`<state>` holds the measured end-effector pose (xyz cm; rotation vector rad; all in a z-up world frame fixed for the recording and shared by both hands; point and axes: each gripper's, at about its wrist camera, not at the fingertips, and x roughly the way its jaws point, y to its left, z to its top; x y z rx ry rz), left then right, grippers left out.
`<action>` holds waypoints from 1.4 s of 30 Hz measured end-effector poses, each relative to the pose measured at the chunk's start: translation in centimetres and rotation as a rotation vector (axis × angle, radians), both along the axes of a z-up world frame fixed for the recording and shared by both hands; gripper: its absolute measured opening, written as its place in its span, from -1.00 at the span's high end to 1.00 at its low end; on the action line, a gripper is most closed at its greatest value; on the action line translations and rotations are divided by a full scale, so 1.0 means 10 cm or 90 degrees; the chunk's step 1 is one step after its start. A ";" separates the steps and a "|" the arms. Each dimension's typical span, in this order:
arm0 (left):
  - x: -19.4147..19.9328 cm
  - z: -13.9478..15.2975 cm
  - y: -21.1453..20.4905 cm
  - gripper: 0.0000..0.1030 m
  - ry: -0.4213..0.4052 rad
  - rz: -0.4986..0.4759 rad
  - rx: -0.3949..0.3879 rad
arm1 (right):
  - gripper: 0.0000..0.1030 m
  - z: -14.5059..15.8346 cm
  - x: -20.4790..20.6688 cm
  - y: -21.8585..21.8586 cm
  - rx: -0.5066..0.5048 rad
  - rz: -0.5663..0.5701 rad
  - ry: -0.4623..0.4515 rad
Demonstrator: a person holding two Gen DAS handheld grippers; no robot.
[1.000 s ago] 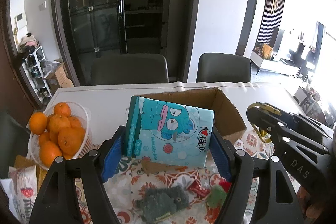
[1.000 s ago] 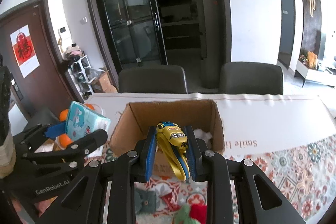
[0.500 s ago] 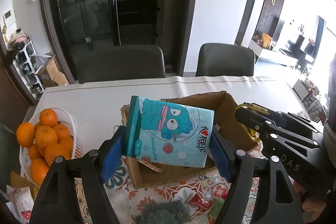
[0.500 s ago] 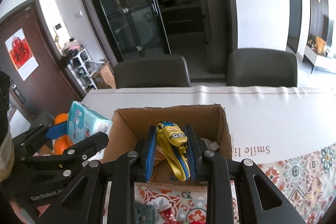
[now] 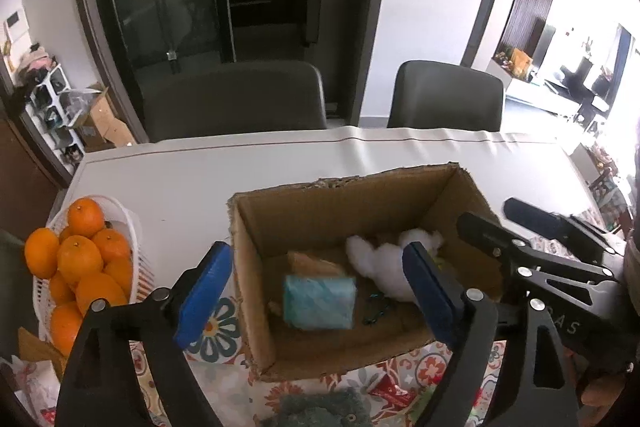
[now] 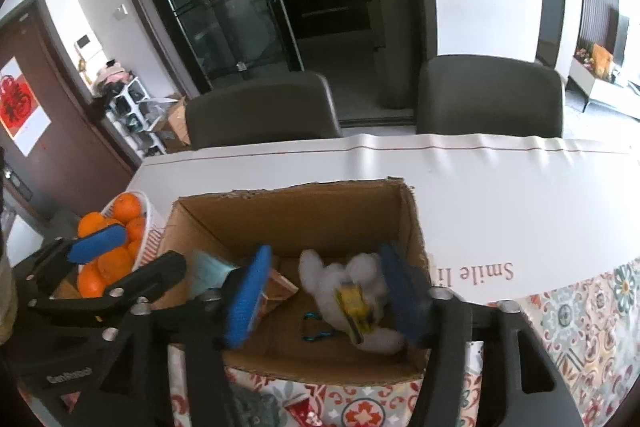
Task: Organize soft objects
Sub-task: 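Release the tissue pack from left tool while right tool drops the minion into the box, then move both tools back toward the green knit pouch and plush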
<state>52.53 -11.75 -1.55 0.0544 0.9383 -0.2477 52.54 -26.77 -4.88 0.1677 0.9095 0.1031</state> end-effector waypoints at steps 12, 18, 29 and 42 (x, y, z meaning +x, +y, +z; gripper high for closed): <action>-0.40 0.15 0.16 -0.74 -0.061 0.025 0.029 | -0.32 0.28 -0.41 0.08 -0.071 -0.033 -0.063; -0.68 0.30 0.24 -0.81 -0.093 0.033 0.023 | -0.38 0.43 -0.66 0.11 -0.079 -0.045 -0.089; -1.16 0.36 0.38 -0.90 -0.114 0.043 0.022 | -0.62 0.52 -1.13 0.19 -0.113 -0.057 -0.107; -1.48 0.12 0.49 -0.92 -0.076 0.054 0.030 | -0.65 0.35 -1.41 0.31 -0.153 -0.045 -0.088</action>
